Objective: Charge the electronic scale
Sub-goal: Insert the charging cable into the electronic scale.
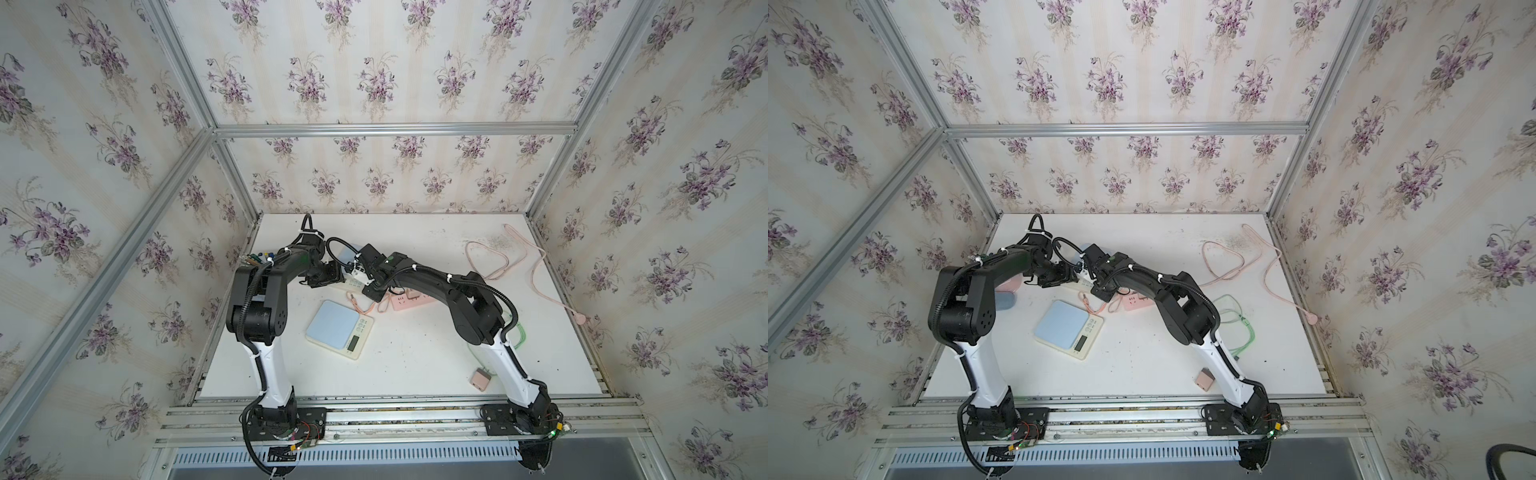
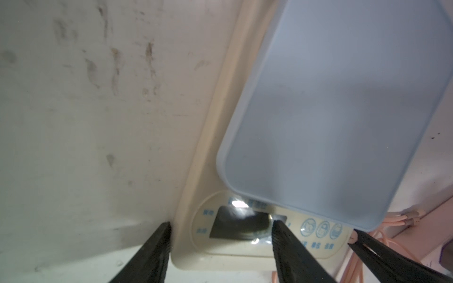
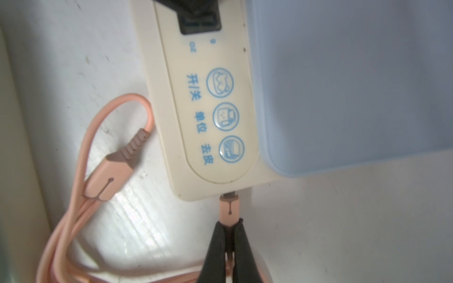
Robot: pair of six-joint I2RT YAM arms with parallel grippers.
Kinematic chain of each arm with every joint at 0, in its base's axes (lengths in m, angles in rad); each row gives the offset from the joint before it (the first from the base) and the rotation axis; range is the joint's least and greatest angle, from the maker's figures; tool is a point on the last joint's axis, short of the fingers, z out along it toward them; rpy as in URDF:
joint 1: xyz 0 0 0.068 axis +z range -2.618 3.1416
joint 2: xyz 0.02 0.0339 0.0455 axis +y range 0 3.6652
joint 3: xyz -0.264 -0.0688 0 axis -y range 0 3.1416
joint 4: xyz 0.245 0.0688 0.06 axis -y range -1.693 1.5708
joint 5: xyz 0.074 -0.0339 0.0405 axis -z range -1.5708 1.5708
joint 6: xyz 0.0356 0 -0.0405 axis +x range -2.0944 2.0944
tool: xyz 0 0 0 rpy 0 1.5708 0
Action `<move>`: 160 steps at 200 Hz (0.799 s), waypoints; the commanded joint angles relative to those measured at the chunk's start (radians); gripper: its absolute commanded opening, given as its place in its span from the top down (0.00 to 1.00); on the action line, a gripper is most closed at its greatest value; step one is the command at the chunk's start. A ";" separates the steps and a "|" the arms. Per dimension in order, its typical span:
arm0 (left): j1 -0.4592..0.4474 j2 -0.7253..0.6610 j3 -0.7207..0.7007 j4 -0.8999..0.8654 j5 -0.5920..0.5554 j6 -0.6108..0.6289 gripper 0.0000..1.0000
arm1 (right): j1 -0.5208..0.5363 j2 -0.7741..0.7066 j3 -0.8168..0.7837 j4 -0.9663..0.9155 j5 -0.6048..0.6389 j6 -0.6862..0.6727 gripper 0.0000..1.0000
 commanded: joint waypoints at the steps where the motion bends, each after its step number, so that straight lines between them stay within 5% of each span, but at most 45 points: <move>1: -0.030 0.021 -0.020 -0.084 0.152 0.001 0.34 | 0.009 0.040 0.064 0.135 -0.127 -0.025 1.00; 160: -0.093 0.005 -0.075 -0.084 0.146 0.027 0.39 | 0.010 0.054 0.162 0.089 -0.136 -0.085 1.00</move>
